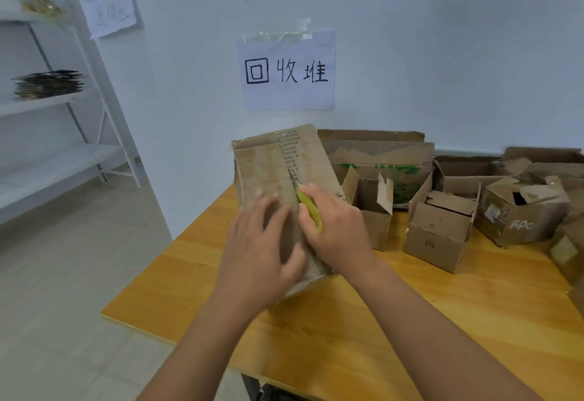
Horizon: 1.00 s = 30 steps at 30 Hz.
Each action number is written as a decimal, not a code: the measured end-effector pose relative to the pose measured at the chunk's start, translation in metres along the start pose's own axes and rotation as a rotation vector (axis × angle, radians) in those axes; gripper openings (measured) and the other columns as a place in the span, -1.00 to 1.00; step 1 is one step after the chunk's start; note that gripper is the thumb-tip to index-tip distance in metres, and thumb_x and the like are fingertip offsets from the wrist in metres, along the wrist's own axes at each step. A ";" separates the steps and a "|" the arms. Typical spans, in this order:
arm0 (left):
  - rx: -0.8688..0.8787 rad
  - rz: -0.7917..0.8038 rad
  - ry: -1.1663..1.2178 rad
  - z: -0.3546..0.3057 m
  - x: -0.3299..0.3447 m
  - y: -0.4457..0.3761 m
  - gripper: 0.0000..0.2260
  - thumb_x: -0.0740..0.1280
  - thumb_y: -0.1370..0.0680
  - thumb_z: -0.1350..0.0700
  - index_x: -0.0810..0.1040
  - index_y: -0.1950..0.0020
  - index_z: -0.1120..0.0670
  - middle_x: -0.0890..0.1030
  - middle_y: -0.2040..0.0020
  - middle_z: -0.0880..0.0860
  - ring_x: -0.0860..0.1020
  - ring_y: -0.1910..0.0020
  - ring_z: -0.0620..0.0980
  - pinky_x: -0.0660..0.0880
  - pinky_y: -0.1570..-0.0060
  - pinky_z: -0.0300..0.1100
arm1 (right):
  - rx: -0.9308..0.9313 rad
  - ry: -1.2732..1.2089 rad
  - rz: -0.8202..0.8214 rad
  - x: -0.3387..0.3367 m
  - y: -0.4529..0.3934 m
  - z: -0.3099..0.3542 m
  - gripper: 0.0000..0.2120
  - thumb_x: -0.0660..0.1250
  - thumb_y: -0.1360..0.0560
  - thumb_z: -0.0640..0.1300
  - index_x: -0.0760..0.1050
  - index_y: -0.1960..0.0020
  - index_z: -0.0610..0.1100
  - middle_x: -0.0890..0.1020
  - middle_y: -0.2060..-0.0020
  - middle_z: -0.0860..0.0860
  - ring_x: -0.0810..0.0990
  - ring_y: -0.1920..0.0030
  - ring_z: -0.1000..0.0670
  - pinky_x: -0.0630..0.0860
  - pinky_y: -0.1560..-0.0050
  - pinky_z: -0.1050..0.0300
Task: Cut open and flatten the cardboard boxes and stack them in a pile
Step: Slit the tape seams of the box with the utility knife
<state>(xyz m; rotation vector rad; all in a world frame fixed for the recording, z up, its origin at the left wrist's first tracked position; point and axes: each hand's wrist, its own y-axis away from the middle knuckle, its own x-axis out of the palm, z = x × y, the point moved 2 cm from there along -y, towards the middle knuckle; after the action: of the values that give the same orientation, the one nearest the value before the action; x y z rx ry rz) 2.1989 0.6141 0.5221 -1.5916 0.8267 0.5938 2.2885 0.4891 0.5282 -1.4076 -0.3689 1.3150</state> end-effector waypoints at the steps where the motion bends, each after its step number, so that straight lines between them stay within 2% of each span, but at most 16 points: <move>1: 0.001 0.034 -0.026 -0.001 0.004 0.013 -0.41 0.16 -0.53 -0.20 0.37 -0.48 0.06 0.28 -0.53 0.05 0.10 -0.57 0.03 0.11 -0.52 0.08 | 0.004 -0.011 0.010 0.000 -0.001 0.000 -0.68 0.24 -0.54 -0.09 0.57 -0.19 -0.21 0.69 -0.05 -0.10 0.69 0.04 -0.10 0.65 0.15 0.00; 4: -0.021 0.072 -0.049 0.001 0.010 0.025 -0.34 0.09 -0.56 -0.28 0.19 -0.58 0.04 0.08 -0.61 0.00 -0.14 -0.59 -0.08 -0.06 -0.51 -0.05 | -0.001 -0.042 0.043 0.001 -0.004 0.002 -0.68 0.23 -0.55 -0.08 0.55 -0.21 -0.21 0.69 0.00 -0.10 0.68 0.08 -0.09 0.65 0.17 -0.04; 8: -0.067 0.126 0.021 0.003 0.008 0.011 -0.27 -0.02 -0.53 -0.32 0.12 -0.60 0.04 -0.04 -0.63 -0.05 -0.27 -0.56 -0.17 -0.17 -0.46 -0.24 | 0.009 -0.026 0.078 -0.001 -0.001 0.002 -0.66 0.18 -0.54 -0.05 0.56 -0.19 -0.20 0.68 0.06 -0.09 0.66 0.11 -0.12 0.62 0.19 -0.07; 12: -0.091 0.130 0.062 0.007 0.009 0.007 -0.26 -0.02 -0.51 -0.33 0.13 -0.61 0.04 -0.04 -0.63 -0.07 -0.25 -0.56 -0.19 -0.09 -0.46 -0.25 | 0.028 -0.033 0.101 -0.003 0.007 0.002 -0.65 0.18 -0.52 -0.04 0.57 -0.17 -0.18 0.69 0.11 -0.07 0.66 0.17 -0.12 0.60 0.26 0.00; 16: -0.128 0.147 0.089 0.013 0.009 0.000 -0.29 0.03 -0.54 -0.33 0.12 -0.61 0.01 -0.03 -0.62 -0.10 -0.22 -0.56 -0.19 -0.08 -0.43 -0.26 | 0.048 -0.040 0.146 -0.007 0.010 0.004 -0.64 0.16 -0.51 -0.02 0.58 -0.15 -0.17 0.67 0.19 -0.05 0.63 0.24 -0.10 0.58 0.30 -0.04; 19: -0.194 0.185 0.130 0.019 0.008 -0.008 -0.36 0.15 -0.61 -0.23 0.10 -0.61 0.01 -0.05 -0.62 -0.11 -0.22 -0.56 -0.19 -0.03 -0.48 -0.19 | 0.045 -0.033 0.193 -0.011 0.015 0.007 -0.62 0.15 -0.50 0.01 0.60 -0.12 -0.18 0.67 0.17 -0.05 0.63 0.20 -0.09 0.59 0.28 -0.04; 22: -0.242 0.223 0.148 0.022 0.007 -0.016 -0.38 0.17 -0.61 -0.19 0.10 -0.61 -0.01 -0.05 -0.62 -0.12 -0.20 -0.56 -0.19 0.05 -0.50 -0.10 | 0.046 -0.017 0.225 -0.015 0.017 0.009 -0.64 0.19 -0.48 -0.01 0.62 -0.09 -0.17 0.69 0.11 -0.05 0.63 0.12 -0.07 0.61 0.22 -0.03; 26: -0.265 0.235 0.169 0.025 0.008 -0.022 -0.40 0.18 -0.61 -0.19 0.12 -0.60 -0.02 -0.02 -0.62 -0.12 -0.18 -0.57 -0.19 0.07 -0.49 -0.09 | 0.053 0.001 0.272 -0.023 0.014 0.010 -0.66 0.24 -0.46 -0.04 0.64 -0.11 -0.16 0.67 -0.02 -0.06 0.61 -0.01 -0.04 0.57 0.10 0.05; 30: -0.293 0.247 0.180 0.028 0.008 -0.025 -0.40 0.19 -0.60 -0.18 0.13 -0.59 -0.02 0.00 -0.62 -0.13 -0.17 -0.56 -0.20 0.10 -0.49 -0.06 | 0.061 0.011 0.317 -0.028 0.008 0.013 -0.63 0.22 -0.46 -0.01 0.64 -0.13 -0.15 0.66 -0.06 -0.08 0.61 -0.01 -0.08 0.56 0.07 0.02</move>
<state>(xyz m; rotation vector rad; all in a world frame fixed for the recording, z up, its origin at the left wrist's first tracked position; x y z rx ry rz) 2.2253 0.6418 0.5270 -1.8423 1.1222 0.7835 2.2651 0.4702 0.5378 -1.4623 -0.0981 1.5593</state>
